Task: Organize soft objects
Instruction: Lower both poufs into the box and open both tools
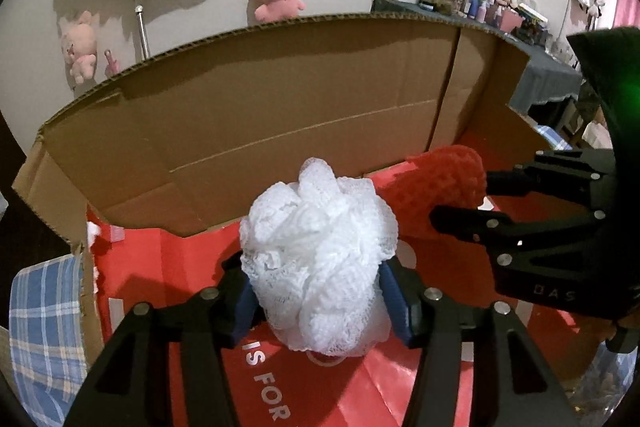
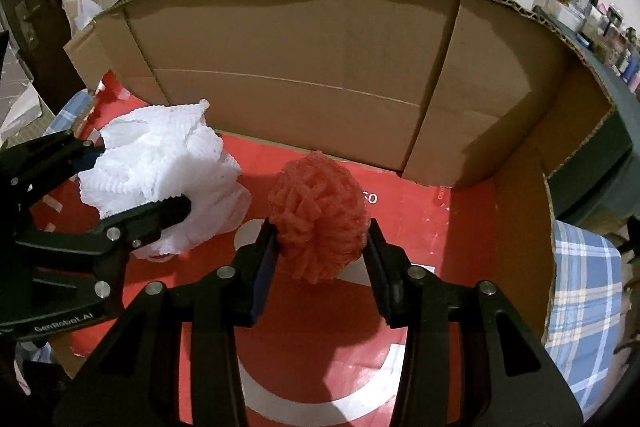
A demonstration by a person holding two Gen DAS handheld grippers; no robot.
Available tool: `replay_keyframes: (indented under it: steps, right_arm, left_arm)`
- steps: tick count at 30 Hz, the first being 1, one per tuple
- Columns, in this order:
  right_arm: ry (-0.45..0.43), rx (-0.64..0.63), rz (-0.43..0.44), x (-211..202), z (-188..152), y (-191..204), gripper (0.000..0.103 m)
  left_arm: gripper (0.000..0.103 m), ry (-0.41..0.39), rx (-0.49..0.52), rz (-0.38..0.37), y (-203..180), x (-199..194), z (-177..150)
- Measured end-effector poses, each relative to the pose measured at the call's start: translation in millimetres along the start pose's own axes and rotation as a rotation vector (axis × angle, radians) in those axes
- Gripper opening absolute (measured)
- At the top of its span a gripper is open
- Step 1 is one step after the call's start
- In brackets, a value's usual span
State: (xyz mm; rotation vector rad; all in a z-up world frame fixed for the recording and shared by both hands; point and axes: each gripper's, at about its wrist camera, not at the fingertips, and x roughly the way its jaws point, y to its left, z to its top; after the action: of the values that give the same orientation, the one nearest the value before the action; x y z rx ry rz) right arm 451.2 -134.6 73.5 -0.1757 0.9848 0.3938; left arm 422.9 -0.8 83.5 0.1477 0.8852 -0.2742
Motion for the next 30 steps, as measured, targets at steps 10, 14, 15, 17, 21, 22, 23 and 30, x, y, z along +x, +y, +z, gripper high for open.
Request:
replay_keyframes:
  steps: [10,14,15,17,21,22,23,30]
  right_arm:
    - [-0.001,0.015,0.007,-0.3,-2.8,-1.3,0.049]
    - [0.007,0.021,-0.001,1.4,-4.7,-3.1,0.053]
    - [0.010,0.023,-0.003,1.9,-5.1,-3.9,0.053]
    - [0.018,0.028,-0.006,3.3,-5.5,-6.1,0.054]
    - [0.023,0.042,-0.007,3.6,-5.8,-13.1,0.061]
    - [0.021,0.045,-0.008,2.7,-5.5,-14.4,0.061]
    - [0.018,0.046,-0.007,0.9,-5.6,-15.2,0.061]
    - [-0.027,0.065,-0.006,-28.5,-4.4,-18.5,0.068]
  left_arm:
    - [0.063,0.009,0.000,0.003,-0.2,5.8,0.1]
    - [0.065,0.012,-0.003,0.007,-0.3,6.8,0.3]
    - [0.066,0.011,-0.004,0.007,-1.0,6.8,0.3]
    - [0.068,0.005,-0.004,0.013,-1.1,5.5,-0.3]
    - [0.078,-0.011,-0.003,0.030,-1.2,0.9,-0.1]
    - [0.080,-0.019,-0.003,0.032,-1.1,-1.4,0.0]
    - [0.081,-0.025,-0.005,0.034,-0.7,-3.6,0.1]
    - [0.092,-0.101,-0.009,0.050,-1.4,-37.0,1.4]
